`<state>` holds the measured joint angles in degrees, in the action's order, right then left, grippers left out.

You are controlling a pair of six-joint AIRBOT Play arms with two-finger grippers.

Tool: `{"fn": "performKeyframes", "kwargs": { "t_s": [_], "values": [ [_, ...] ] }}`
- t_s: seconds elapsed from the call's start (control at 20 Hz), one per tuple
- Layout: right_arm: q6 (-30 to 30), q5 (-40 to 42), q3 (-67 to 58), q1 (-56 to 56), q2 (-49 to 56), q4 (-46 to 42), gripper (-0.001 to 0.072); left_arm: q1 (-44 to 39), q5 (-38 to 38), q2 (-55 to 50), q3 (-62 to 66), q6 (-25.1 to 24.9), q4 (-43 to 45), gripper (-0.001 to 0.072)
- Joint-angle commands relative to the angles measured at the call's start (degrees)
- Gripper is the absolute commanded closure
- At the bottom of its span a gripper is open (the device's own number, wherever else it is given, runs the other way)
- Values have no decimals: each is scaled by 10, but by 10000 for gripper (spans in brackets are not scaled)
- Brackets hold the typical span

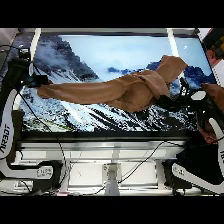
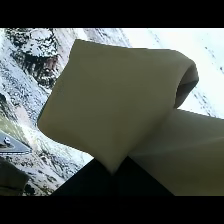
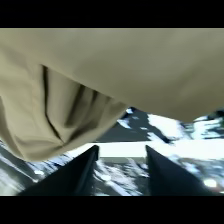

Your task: Fold the clothes and pants, and hang the long-sleeved shirts on hangers.

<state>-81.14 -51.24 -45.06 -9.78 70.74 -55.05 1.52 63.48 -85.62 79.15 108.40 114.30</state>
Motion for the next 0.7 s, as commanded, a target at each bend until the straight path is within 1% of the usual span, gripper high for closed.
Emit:
{"fn": "performKeyframes", "kwargs": {
  "t_s": [0.0,0.2,0.35,0.4,0.45,0.55,0.6,0.65],
  "values": [
    [-42,57,19,14,28,59,251,-1,0,0,0,0,-3,684],
    [-128,108,18,14,67,76,261,-1,0,0,0,0,-3,684],
    [-141,165,18,14,74,107,262,-1,0,0,0,0,-3,684],
    [-157,179,18,14,77,108,262,-1,0,0,0,0,-3,685],
    [-170,188,18,14,80,109,262,-1,0,0,0,0,-3,685],
    [-174,192,18,14,92,121,265,-1,0,0,0,0,-3,684],
    [-174,190,18,14,98,128,304,-1,-1,0,0,0,-3,684],
    [-174,189,18,14,104,136,380,-1,-2,0,0,0,-3,685]
  ]
}}
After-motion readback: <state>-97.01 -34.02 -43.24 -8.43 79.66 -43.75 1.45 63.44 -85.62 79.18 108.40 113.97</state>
